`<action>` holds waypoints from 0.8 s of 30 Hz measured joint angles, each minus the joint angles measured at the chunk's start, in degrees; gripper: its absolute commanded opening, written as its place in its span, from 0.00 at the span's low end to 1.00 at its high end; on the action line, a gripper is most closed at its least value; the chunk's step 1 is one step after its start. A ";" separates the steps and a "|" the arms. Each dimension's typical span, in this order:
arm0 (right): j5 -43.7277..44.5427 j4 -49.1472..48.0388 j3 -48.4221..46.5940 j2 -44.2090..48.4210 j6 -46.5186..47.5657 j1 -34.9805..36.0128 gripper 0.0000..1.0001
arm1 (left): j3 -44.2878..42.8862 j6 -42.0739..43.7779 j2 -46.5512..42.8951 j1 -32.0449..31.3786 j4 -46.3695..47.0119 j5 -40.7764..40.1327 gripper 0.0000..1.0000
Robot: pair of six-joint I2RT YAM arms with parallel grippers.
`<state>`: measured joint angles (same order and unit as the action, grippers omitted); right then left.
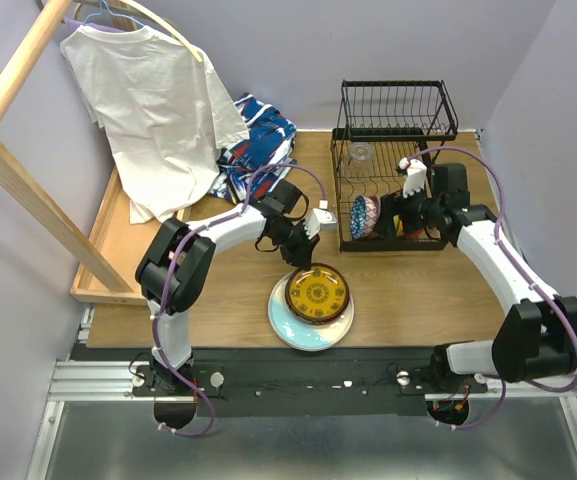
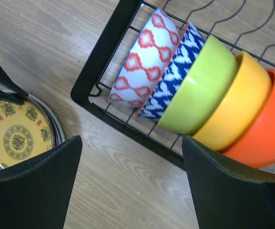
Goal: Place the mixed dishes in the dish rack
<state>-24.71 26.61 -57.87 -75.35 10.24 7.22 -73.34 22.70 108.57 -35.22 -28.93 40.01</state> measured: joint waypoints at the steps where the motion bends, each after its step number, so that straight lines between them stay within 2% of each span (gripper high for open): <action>1: -0.02 -0.04 -0.52 -0.94 0.24 0.31 0.92 | -0.48 0.37 0.35 0.02 -0.57 0.63 0.10; 4: -0.07 -0.44 -2.12 -3.45 1.25 1.53 0.92 | -1.03 1.49 0.68 0.35 -1.79 2.56 0.06; 9: -1.44 -2.93 -2.84 -6.49 1.86 3.58 0.92 | -0.98 4.20 -2.47 0.33 -4.48 3.15 0.04; 15: -9.29 -5.62 -1.95 -8.39 7.13 8.52 0.94 | -0.87 9.90 -10.40 0.22 -6.78 3.06 0.05; 24: -16.00 -9.44 -0.72 -12.04 12.22 15.28 0.92 | 1.86 13.62 -11.74 0.57 -6.95 1.60 0.05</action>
<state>-40.71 17.17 -58.59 -87.39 22.46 22.50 -71.48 36.32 96.84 -34.65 -35.88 41.60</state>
